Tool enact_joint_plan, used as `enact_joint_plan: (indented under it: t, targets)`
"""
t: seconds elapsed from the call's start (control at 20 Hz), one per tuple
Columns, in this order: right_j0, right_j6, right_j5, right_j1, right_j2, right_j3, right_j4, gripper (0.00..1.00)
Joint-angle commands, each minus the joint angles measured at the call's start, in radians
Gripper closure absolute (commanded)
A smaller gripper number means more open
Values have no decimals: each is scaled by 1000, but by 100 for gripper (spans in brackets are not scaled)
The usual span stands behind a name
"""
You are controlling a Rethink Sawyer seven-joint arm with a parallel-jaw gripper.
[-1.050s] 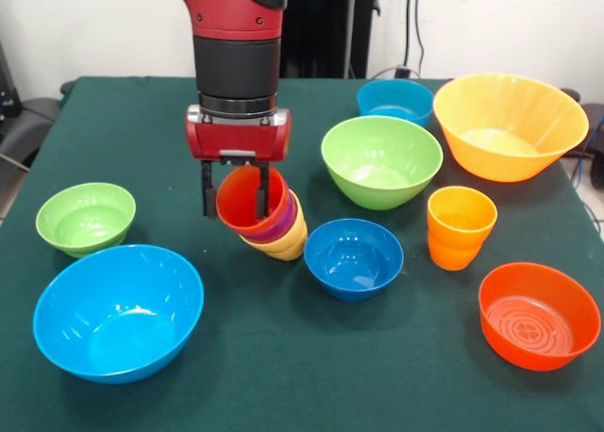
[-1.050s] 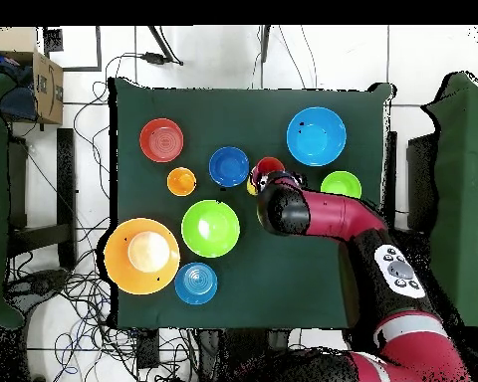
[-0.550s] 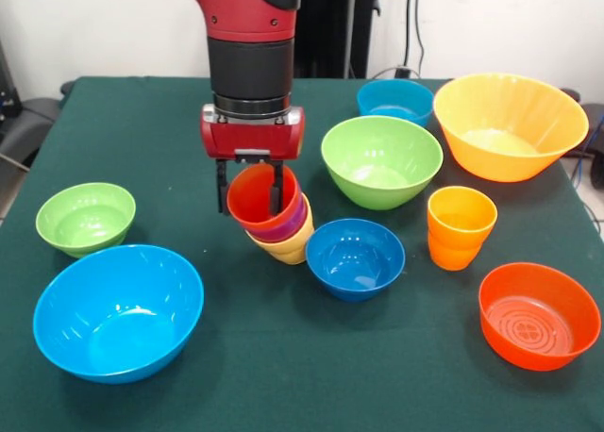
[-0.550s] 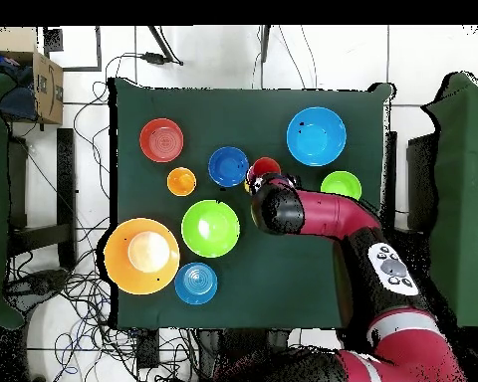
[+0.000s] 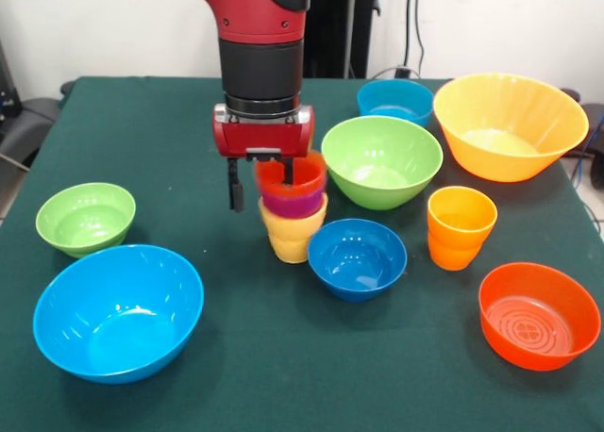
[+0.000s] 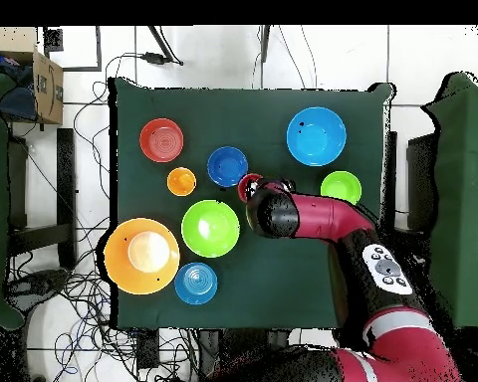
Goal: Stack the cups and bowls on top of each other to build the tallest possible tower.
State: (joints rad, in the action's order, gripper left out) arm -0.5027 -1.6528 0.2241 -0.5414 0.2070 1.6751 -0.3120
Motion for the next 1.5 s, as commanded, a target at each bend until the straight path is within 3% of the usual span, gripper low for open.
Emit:
enact_joint_plan:
  t: [0.05,0.8,1.3,1.35,1.5]
  targets:
    - [3,-103,22,66,72,69,10,0]
    - [-1,-96,16,70,72,66,7,0]
    - [-9,-118,-40,74,88,60,10,0]
    - [-10,-120,-45,73,87,66,8,100]
    - [-10,-117,-45,71,88,68,5,100]
